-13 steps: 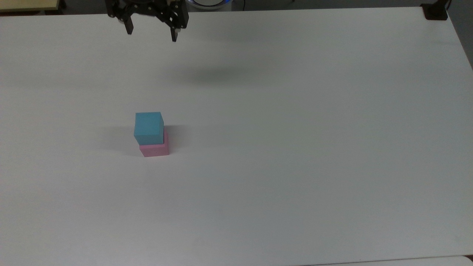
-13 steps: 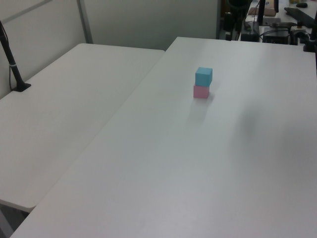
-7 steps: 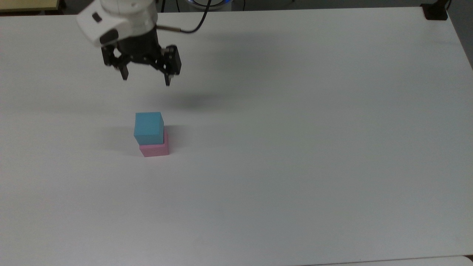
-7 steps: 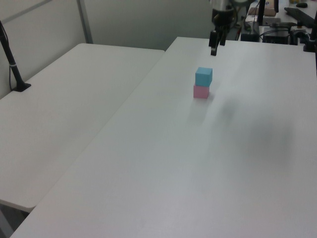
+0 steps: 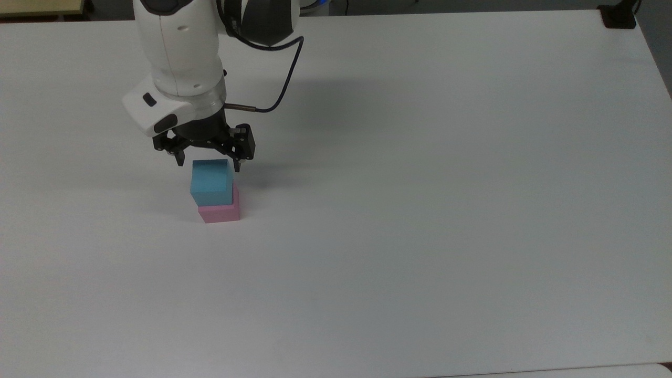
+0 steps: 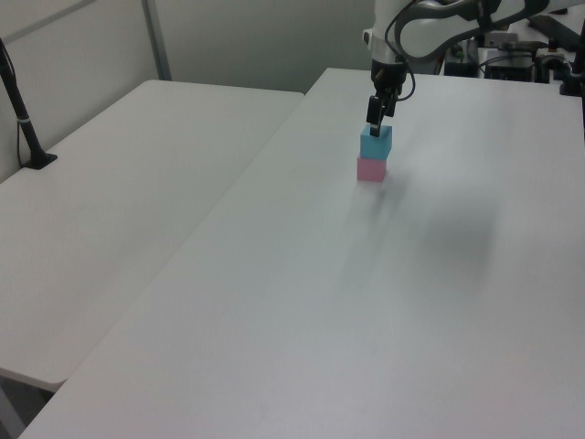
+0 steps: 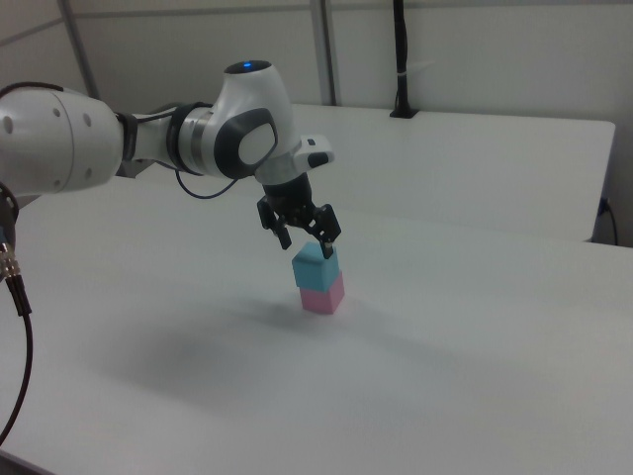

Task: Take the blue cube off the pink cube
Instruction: 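Lower the open gripper onto the light-blue cube and close on it, then lift the light-blue cube off the pink cube and set it beside it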

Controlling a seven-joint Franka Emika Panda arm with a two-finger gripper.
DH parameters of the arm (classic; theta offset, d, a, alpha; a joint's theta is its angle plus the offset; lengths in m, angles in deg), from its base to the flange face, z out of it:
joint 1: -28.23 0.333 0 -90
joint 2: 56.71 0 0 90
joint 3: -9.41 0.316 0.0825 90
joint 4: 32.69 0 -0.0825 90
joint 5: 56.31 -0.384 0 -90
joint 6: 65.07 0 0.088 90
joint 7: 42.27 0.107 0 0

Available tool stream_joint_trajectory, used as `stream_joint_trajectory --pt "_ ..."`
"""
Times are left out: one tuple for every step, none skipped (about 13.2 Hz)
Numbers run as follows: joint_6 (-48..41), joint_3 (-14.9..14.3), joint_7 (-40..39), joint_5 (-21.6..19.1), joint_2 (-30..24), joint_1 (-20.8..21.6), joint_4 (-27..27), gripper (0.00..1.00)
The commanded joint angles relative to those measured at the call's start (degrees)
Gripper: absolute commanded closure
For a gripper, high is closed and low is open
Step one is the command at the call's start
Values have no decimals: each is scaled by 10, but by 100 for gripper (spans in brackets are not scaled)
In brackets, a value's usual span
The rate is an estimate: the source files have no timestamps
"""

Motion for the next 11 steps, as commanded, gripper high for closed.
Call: stream_joint_trajectory --pt "25 -4 -13 21 17 4 4 0" --pt "30 -4 -13 22 18 4 4 0" --pt "33 -4 -14 23 22 4 4 7" --pt "34 -5 -16 27 28 5 4 13" --pt "39 -3 -15 35 33 5 4 19" --pt "46 -2 -15 36 33 6 1 31" --pt "47 -2 -15 35 33 6 1 43" --pt "46 -1 -15 34 31 6 2 55" --pt "43 -1 -14 32 26 6 3 61" --pt "40 0 -12 30 21 7 3 62" --pt "32 1 -9 26 13 9 3 62"
